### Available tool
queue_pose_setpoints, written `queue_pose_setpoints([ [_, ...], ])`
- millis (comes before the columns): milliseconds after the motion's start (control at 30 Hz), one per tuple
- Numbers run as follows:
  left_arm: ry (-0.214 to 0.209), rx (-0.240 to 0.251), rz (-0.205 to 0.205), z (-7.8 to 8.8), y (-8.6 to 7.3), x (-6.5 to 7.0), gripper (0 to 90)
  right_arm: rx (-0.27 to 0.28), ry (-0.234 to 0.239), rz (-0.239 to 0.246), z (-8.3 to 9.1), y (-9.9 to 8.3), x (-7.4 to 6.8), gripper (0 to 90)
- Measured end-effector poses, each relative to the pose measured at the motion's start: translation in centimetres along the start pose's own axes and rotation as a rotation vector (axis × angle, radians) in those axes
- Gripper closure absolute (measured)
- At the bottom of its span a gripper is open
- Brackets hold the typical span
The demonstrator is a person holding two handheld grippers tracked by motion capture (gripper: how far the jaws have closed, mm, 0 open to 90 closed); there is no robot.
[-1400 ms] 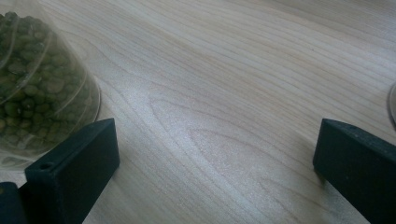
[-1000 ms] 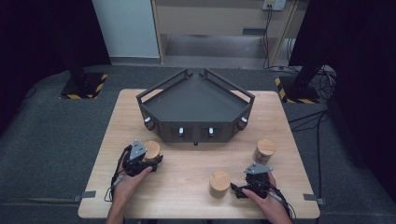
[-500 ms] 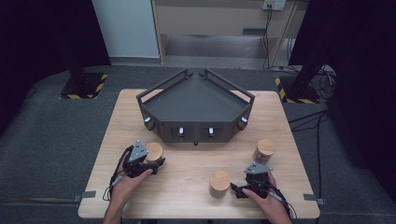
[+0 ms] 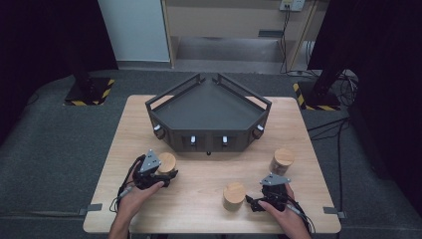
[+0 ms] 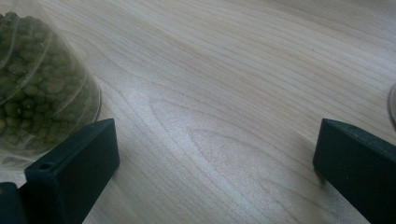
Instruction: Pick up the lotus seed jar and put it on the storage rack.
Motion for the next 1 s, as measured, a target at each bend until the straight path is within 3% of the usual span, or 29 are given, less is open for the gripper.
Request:
queue_pose_setpoints([
  [1000,-0.013,0.001,-0.045,1.7,3.2,-1.1,24.6,0.000,-0.001,-0.002,0.0,0.0,0.0,0.3],
])
Point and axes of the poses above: each handheld gripper's, and its own axes: z roughly backward along the jaws, y roughly out of its top, x roughly to its right, the point moved 5 cm from there along -z, roughly forward along the jaws, and after that the axes turned 8 degrees about -x, right-handed, at the moved point
